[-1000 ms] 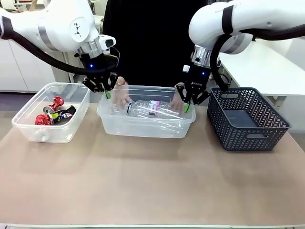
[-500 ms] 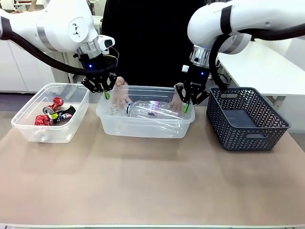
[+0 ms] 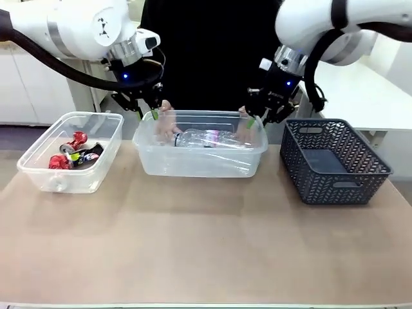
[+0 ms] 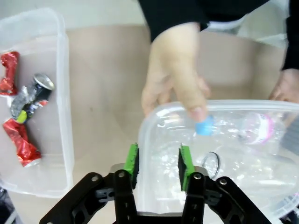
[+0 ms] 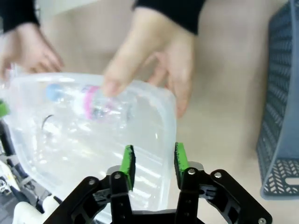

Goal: Sort the waste into each basket.
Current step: Release the Organizing box you were holding.

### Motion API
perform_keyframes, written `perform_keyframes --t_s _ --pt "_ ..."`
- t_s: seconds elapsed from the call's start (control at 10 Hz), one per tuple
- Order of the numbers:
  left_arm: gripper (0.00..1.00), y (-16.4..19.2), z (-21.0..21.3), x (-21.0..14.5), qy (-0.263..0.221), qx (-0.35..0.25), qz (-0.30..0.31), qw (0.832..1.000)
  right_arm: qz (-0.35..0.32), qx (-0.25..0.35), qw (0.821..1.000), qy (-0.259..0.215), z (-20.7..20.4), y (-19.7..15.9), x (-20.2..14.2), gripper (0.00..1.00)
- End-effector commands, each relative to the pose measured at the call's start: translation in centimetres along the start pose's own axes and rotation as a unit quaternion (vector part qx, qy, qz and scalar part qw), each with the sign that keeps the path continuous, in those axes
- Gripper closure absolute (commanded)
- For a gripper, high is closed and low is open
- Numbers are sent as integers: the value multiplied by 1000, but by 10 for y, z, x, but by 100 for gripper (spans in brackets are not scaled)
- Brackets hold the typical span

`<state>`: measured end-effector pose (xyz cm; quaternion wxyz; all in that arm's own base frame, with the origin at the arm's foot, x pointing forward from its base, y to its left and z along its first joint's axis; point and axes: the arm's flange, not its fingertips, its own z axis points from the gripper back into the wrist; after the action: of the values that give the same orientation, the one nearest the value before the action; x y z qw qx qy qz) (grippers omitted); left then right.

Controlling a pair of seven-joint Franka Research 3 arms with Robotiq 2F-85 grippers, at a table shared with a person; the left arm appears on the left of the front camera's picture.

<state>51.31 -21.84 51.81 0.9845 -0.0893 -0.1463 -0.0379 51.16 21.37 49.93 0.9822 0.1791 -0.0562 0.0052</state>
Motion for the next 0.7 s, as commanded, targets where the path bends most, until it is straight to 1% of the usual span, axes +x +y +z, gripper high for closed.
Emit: perform_keyframes --t_s 0.0,0.1,0.2,0.4,0.5,0.6 --pt "15 -4 20 -33 -68 0 -18 998 54 50 996 -44 13 -21 -44 18" --pt "6 -10 22 -45 -67 1 -27 997 59 59 995 -57 20 -25 -55 8" --pt "0 -12 21 -55 -42 -8 -40 998 57 60 993 -83 23 -30 -67 0" --pt "0 -7 20 -74 -5 -42 -56 998 60 69 988 -121 26 -40 -83 0" --pt "0 1 17 -81 23 -50 -54 997 62 71 988 -119 23 -45 -83 0" --pt "0 2 14 -78 29 -65 -64 995 55 55 993 -91 13 -42 -68 0"
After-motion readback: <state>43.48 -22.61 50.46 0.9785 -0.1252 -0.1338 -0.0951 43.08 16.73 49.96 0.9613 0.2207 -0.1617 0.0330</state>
